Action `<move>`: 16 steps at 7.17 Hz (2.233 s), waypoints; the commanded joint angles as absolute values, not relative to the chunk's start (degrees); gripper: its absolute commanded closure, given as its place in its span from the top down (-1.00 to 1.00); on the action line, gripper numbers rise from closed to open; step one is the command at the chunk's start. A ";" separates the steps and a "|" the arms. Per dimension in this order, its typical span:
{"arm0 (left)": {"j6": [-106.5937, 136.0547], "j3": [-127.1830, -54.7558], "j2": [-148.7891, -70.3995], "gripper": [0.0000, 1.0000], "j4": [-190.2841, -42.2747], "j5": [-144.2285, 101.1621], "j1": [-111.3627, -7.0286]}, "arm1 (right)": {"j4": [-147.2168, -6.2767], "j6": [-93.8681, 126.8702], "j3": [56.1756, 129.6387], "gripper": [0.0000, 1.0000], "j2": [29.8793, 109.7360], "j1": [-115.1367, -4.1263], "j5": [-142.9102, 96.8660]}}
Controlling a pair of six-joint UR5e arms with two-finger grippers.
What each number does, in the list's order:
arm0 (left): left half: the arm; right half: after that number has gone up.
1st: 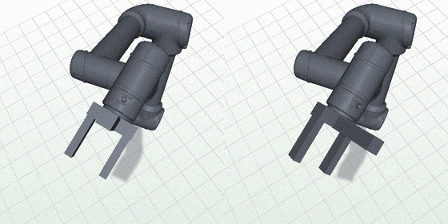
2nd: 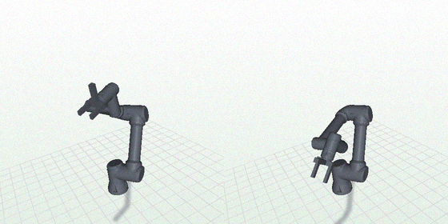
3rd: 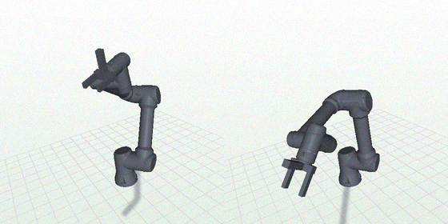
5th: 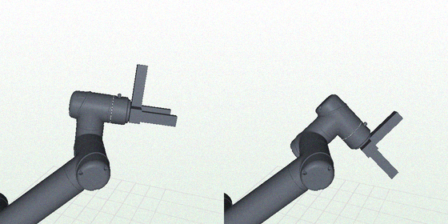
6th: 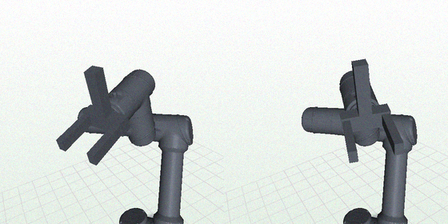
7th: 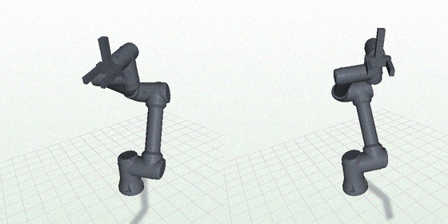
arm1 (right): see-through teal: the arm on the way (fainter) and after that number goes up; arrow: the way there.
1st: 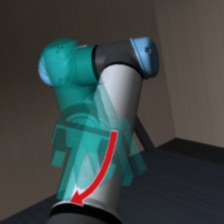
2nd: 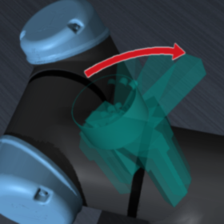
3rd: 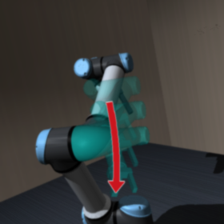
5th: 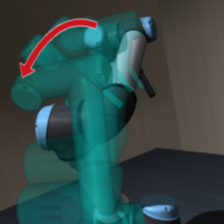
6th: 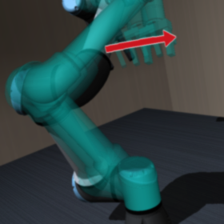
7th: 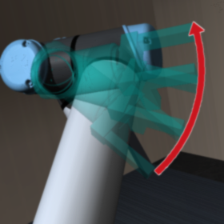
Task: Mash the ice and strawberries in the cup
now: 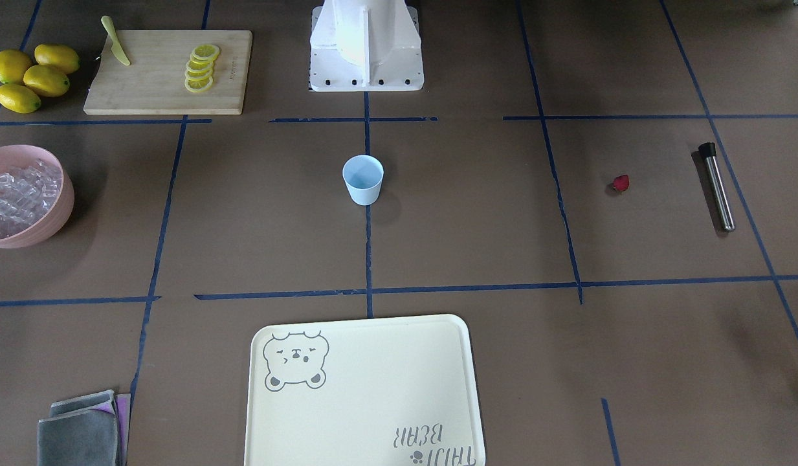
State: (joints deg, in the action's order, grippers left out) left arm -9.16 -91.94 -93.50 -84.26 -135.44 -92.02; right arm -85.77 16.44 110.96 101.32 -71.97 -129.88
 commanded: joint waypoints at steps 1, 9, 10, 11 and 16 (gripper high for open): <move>-9.14 -91.93 -93.52 1.00 -84.46 -135.44 -92.02 | -85.17 18.10 110.31 0.62 101.34 -69.10 -129.73; -9.05 -91.93 -94.39 1.00 -84.46 -135.44 -91.93 | -85.08 17.49 107.23 0.33 100.72 -63.46 -129.20; -8.97 -91.93 -94.57 1.00 -84.46 -135.44 -92.02 | -85.08 17.49 106.88 0.33 99.85 -63.02 -128.94; -9.05 -91.93 -94.57 1.00 -84.46 -135.44 -92.02 | -85.08 17.40 106.00 0.33 98.97 -62.93 -128.15; -9.05 -92.02 -94.66 1.00 -84.46 -135.44 -92.02 | -85.17 17.49 105.64 0.27 98.88 -62.23 -127.35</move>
